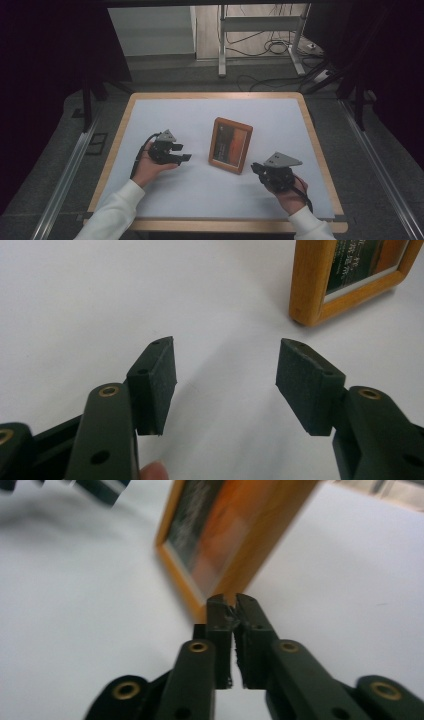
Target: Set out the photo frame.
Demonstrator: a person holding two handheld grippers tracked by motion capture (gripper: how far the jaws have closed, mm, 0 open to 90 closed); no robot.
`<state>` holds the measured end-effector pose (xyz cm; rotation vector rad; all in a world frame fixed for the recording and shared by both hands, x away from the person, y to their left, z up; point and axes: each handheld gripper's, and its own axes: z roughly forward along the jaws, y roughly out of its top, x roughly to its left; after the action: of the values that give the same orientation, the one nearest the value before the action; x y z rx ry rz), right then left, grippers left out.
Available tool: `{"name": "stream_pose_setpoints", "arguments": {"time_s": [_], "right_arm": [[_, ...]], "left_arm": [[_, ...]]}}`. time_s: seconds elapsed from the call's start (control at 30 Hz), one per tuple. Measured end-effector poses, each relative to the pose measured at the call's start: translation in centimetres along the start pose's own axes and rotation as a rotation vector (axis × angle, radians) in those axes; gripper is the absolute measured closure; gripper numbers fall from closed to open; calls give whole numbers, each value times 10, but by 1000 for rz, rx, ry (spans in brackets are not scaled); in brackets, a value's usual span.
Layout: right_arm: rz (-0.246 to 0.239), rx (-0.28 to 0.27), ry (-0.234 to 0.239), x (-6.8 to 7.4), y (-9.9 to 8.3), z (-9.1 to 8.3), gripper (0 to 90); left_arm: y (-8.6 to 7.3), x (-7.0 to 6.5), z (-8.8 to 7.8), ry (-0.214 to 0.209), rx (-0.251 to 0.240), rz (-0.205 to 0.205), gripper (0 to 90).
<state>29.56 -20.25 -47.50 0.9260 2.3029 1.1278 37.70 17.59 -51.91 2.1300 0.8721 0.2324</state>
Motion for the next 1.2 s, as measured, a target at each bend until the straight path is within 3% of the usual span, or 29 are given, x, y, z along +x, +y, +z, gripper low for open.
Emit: {"name": "stream_pose_setpoints", "arguments": {"time_s": [0.2, 0.37, 0.5, 0.57, 0.67, 0.73, 1.2], "right_arm": [[-53, 87, 71, 17, -3, 33, 897], [-80, 134, 90, 24, -3, 56, 898], [-75, 155, 78, 21, -4, 67, 898], [-64, 162, 71, 17, -5, 70, 899], [-26, 157, 98, 12, -6, 72, 899], [-43, 161, 83, 11, -5, 71, 899], [-3, 148, 41, -5, -10, 68, 899]], "left_arm": [[-1, -1, -1, 2, 0, 2, 396], [-2, 0, -2, 1, -1, 0, 391], [-2, 0, -2, 2, -2, 1, 390], [-2, 0, -2, 3, 1, -1, 390], [-2, 0, -1, 3, 3, -1, 390], [-2, -1, -1, 4, 3, 2, 390], [-2, -1, 0, 3, 5, 2, 389]]}}
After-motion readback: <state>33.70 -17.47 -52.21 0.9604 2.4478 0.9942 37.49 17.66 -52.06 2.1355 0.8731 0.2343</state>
